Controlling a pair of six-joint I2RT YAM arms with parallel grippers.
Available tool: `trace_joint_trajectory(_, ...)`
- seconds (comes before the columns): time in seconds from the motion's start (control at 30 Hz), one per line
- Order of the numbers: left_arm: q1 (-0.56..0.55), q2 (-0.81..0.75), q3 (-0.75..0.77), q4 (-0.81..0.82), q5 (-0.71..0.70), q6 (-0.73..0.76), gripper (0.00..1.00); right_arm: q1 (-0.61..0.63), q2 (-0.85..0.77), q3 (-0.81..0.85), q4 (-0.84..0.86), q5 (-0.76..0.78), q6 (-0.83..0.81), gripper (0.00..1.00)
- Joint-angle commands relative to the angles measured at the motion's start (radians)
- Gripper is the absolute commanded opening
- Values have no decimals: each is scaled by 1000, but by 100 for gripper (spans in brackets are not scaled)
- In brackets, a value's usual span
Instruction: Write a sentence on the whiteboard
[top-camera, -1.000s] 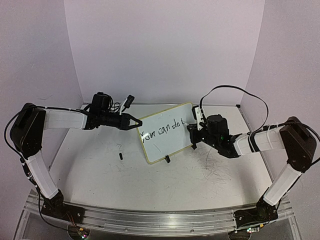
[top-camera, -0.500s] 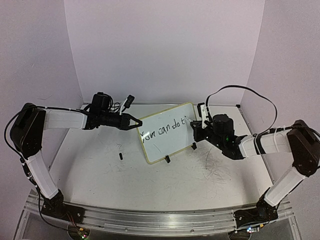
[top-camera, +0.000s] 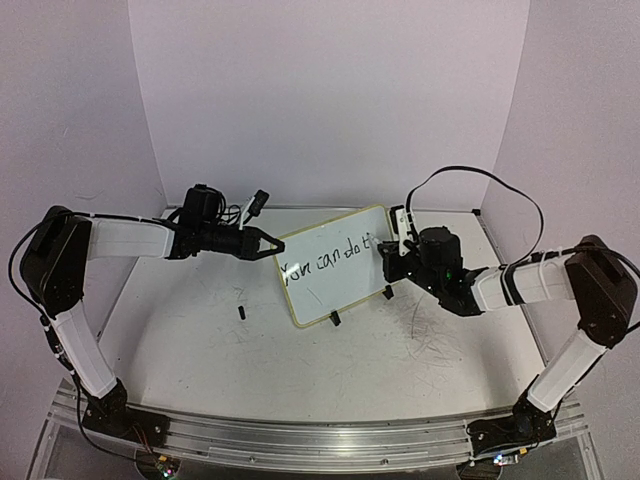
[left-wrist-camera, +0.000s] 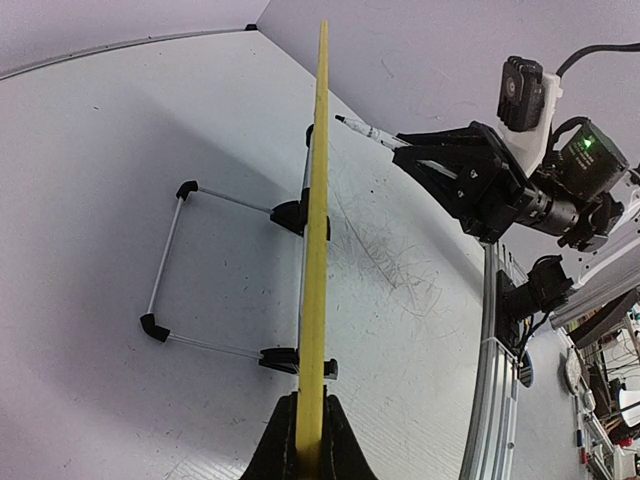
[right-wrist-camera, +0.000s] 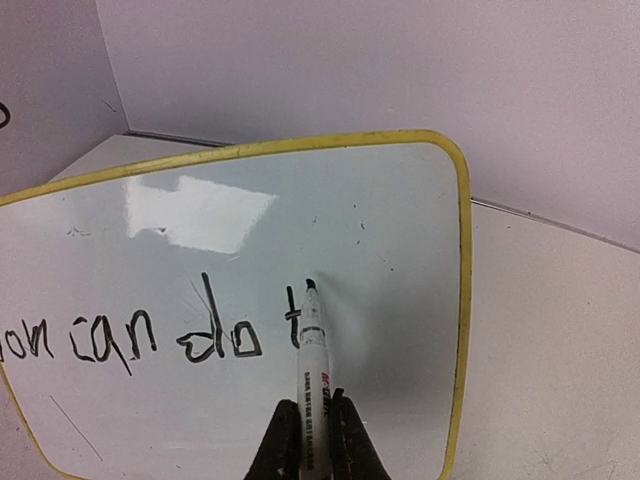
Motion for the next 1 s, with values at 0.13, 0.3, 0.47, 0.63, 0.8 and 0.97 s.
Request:
trace_joint_trajectory(0.13,2,-32,15,-37,7,41,0,-3,36,55,18,38,-7,0)
trace_joint_trajectory(0.3,2,-34,14,-37,7,41,0,-3,52,59,14,45,-6,0)
trace_joint_trajectory(0.47,2,-35,13,-37,4,42,0,-3,53,53,-3,48,-1,0)
trace_joint_trajectory(0.63,1,-35,13,-37,2,44,0,-3,44,22,-11,42,13,0)
trace_joint_trajectory(0.8,2,-35,14,-38,4,44,0,-3,25,-10,-16,41,23,0)
trace_joint_trajectory(0.97,2,-35,14,-38,4,44,0,-3,15,-28,-25,38,30,0)
